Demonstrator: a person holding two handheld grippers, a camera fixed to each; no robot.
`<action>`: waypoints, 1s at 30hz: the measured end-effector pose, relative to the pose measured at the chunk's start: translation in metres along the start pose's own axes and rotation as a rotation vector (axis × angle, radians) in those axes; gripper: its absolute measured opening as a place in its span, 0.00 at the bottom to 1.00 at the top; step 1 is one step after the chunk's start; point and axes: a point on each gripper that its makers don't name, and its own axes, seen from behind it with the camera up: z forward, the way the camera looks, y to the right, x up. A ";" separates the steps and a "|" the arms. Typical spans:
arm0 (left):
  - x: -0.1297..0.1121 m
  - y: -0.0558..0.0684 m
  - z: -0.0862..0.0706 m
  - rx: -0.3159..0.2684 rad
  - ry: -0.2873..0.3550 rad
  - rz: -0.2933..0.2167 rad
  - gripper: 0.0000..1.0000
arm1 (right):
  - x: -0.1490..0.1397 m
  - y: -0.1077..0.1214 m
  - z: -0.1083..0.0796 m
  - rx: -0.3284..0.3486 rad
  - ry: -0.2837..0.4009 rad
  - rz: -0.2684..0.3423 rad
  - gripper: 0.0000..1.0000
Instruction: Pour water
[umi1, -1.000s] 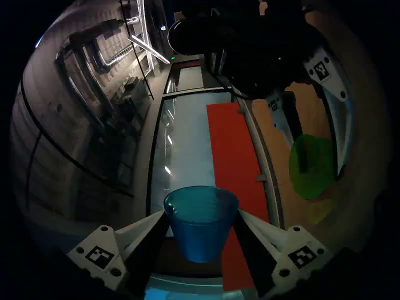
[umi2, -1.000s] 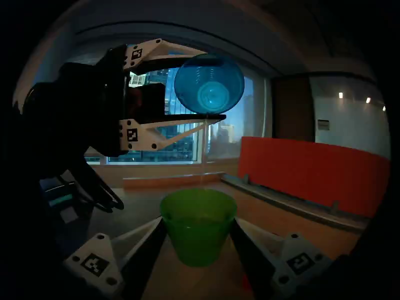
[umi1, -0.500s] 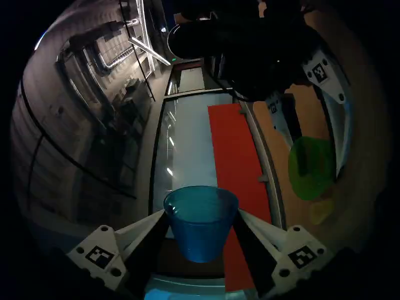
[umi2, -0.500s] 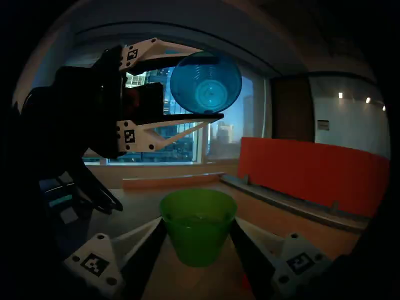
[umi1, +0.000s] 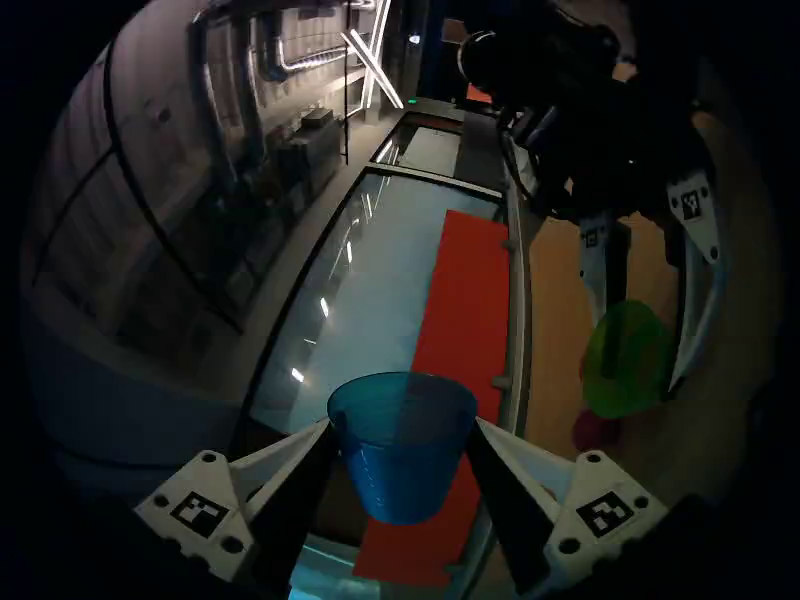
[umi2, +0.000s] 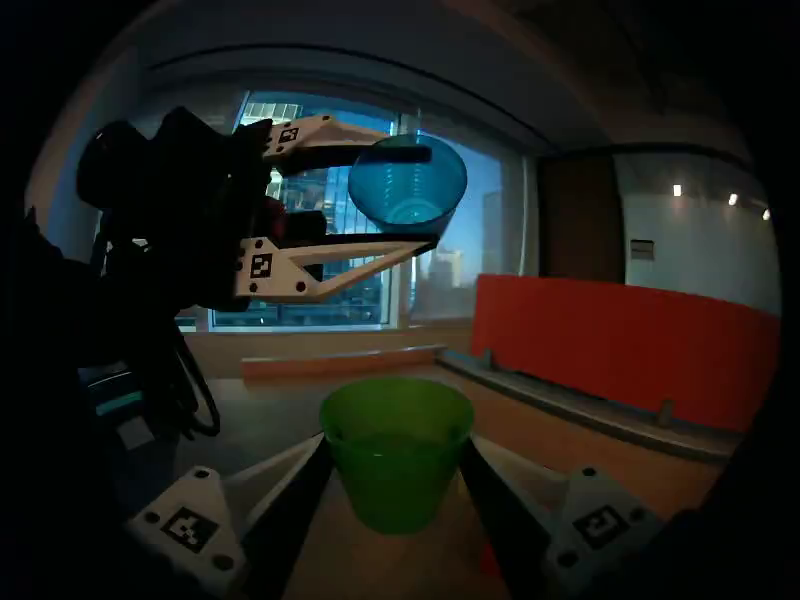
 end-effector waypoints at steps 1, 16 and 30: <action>-0.003 -0.001 0.001 0.001 -0.004 -0.029 0.84 | 0.001 0.000 0.000 -0.001 0.001 0.000 0.85; -0.035 -0.006 0.000 0.013 -0.046 -0.490 0.84 | 0.017 0.011 -0.012 -0.030 0.021 -0.007 0.86; -0.042 -0.001 -0.006 -0.034 -0.003 -0.931 0.84 | 0.032 0.015 -0.020 -0.051 0.028 -0.027 0.86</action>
